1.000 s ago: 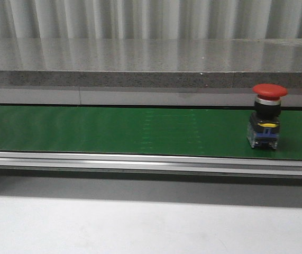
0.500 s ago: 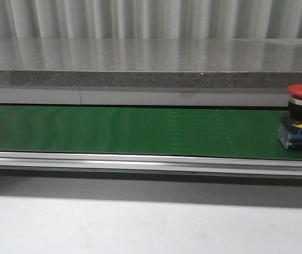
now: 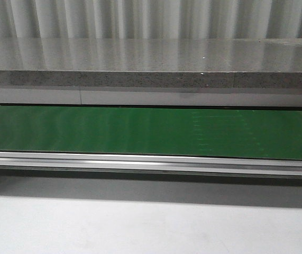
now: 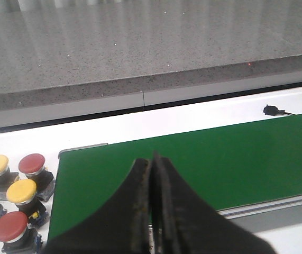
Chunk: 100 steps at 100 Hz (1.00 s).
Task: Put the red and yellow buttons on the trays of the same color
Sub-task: 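Grasp the red button arriving on the belt with the right gripper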
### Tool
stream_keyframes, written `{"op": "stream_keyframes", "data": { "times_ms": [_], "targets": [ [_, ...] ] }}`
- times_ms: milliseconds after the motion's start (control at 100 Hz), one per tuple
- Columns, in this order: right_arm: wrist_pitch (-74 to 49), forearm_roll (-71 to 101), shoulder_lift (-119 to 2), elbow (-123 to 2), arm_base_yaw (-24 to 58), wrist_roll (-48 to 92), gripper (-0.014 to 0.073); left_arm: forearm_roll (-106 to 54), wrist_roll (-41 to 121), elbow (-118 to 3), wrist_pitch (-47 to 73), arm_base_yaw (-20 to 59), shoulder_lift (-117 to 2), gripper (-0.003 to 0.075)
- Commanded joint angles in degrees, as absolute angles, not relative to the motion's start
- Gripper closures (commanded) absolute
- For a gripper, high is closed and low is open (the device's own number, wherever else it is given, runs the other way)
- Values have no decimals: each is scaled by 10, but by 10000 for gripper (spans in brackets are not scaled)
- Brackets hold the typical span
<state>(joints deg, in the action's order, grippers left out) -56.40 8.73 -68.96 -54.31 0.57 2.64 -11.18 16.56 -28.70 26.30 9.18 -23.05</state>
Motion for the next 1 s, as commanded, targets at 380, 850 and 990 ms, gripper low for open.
{"op": "stream_keyframes", "data": {
  "times_ms": [380,850,990],
  "targets": [
    [-415,81,-789,-568,8,45,359,-123,165,-302,224,96,-234,741],
    [-395,59,-789,-649,-121,13,472,-123,165,-302,224,96,-234,741],
    [-381,59,-806,-690,-196,3,472,-123,165,-302,224,96,-234,741]
  ]
}}
